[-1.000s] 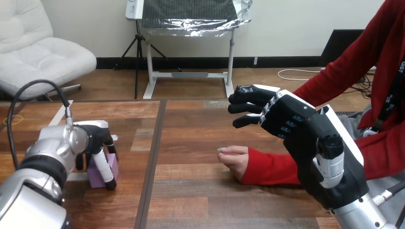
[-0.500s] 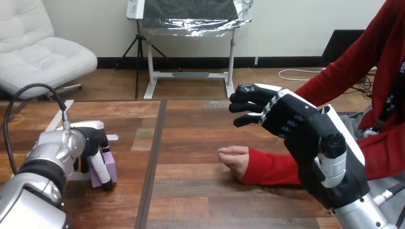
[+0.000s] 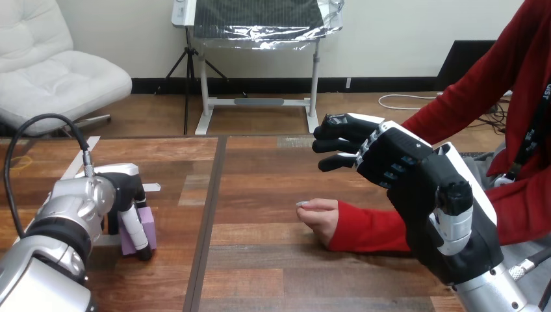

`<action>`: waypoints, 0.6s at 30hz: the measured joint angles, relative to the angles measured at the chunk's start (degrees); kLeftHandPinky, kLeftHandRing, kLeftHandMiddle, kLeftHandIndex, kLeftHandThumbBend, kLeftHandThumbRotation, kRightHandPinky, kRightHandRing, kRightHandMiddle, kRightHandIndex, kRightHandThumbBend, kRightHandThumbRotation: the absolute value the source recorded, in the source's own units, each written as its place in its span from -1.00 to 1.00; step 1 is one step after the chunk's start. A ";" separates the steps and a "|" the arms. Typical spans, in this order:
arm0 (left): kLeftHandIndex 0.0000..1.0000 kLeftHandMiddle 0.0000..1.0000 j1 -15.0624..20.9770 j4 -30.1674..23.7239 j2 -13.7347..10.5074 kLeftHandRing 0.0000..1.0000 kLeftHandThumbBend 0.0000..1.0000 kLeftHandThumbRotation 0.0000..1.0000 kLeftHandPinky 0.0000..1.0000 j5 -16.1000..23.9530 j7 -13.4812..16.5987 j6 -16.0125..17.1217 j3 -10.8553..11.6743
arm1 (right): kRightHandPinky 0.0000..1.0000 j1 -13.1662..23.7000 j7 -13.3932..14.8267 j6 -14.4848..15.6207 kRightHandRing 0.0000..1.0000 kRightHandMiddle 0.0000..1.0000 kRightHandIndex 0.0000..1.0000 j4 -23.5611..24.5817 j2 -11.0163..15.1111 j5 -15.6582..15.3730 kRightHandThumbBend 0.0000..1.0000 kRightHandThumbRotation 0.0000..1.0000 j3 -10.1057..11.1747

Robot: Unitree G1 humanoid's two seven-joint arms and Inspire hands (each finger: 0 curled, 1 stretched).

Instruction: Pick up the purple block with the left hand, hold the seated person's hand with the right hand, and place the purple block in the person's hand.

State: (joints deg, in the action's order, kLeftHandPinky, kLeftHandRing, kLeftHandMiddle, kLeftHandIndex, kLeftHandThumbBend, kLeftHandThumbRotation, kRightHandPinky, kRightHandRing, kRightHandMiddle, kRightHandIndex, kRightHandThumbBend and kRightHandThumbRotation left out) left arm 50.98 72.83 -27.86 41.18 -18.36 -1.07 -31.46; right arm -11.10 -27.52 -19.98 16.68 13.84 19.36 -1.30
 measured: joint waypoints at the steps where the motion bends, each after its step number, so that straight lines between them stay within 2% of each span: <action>1: -0.09 -0.08 0.00 0.00 0.00 -0.26 0.58 -1.00 -0.37 -0.01 0.00 -0.07 0.00 | 0.36 0.00 0.00 0.07 0.52 0.54 0.49 0.01 0.00 0.00 0.98 1.00 0.00; 12: -0.16 -0.14 0.00 -0.01 -0.01 -0.30 0.52 -1.00 -0.41 -0.18 0.20 -0.35 0.01 | 0.35 0.00 0.01 0.40 0.51 0.53 0.49 0.04 -0.08 0.01 0.97 1.00 0.01; 18: -0.18 -0.13 0.00 -0.02 -0.01 -0.27 0.52 -1.00 -0.39 -0.48 0.53 -0.11 0.12 | 0.29 0.02 0.14 -0.24 0.47 0.51 0.45 -0.12 -0.24 -0.41 0.89 1.00 0.03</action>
State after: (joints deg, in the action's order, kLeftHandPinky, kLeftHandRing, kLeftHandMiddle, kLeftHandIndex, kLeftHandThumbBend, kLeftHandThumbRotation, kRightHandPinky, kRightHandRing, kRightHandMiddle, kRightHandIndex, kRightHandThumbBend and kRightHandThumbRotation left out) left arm 50.98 72.81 -27.87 40.70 -17.83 -1.18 -31.34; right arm -11.07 -27.38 -20.22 16.56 13.60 18.95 -1.27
